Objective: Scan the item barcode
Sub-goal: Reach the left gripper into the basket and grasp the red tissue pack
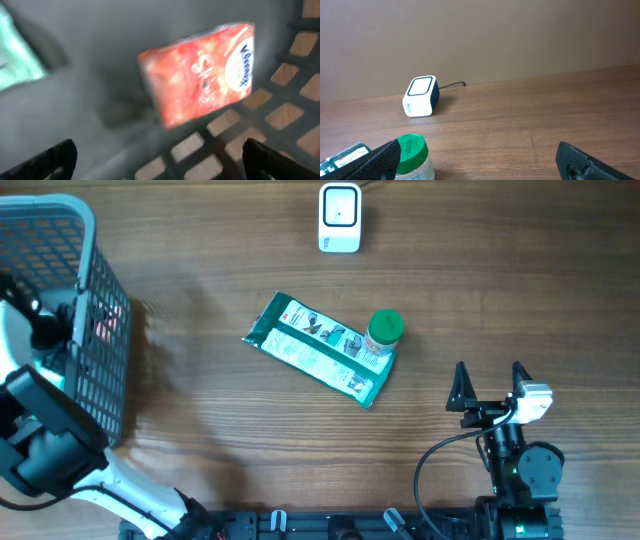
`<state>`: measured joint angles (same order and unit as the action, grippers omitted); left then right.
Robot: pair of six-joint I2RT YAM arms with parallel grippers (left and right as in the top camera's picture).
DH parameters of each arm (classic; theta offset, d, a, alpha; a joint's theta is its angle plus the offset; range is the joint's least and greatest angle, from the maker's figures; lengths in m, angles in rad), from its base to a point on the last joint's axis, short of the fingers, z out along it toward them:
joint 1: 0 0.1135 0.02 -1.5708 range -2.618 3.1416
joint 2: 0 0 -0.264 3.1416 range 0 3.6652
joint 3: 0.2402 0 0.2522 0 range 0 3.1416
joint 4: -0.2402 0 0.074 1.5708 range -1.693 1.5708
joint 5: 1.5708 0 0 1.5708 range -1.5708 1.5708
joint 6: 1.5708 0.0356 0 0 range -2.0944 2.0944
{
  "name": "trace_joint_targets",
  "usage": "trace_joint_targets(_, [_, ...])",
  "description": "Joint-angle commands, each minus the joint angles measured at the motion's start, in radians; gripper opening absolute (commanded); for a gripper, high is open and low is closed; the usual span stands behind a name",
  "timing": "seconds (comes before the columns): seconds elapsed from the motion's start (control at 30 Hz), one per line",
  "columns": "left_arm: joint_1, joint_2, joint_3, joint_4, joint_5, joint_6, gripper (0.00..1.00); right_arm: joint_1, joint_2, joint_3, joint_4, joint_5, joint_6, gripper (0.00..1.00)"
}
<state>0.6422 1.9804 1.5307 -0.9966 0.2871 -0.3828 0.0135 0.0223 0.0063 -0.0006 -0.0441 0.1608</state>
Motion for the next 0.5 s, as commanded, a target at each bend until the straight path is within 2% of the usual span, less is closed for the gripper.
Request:
trace_joint_targets(0.0, [-0.014,-0.004,-0.062,0.089,-0.007,-0.109,1.00,0.002,-0.005,-0.001,0.003,0.006,0.012,1.00])
trace_joint_targets(0.07, [-0.014,-0.004,-0.087,0.129,-0.048,-0.167,1.00,0.002,-0.005,-0.001,0.003,0.006,0.012,1.00])
trace_joint_targets(0.2, [-0.032,-0.004,-0.145,0.216,-0.056,-0.203,0.98,0.002,-0.005,-0.001,0.003,0.006,0.011,1.00])
trace_joint_targets(0.3, [-0.067,-0.003,-0.173,0.266,-0.058,-0.202,0.88,0.002,-0.005,-0.001,0.003,0.006,0.012,1.00])
trace_joint_targets(0.4, [-0.090,-0.003,-0.173,0.286,-0.061,-0.203,0.84,0.002,-0.005,-0.001,0.003,0.006,0.012,1.00])
trace_joint_targets(0.43, [-0.093,-0.003,-0.173,0.286,-0.061,-0.203,0.81,0.002,-0.005,-0.001,0.003,0.006,0.012,1.00])
trace_joint_targets(0.47, [-0.096,-0.003,-0.173,0.286,-0.061,-0.202,0.72,0.002,-0.005,-0.001,0.003,0.006,0.011,1.00])
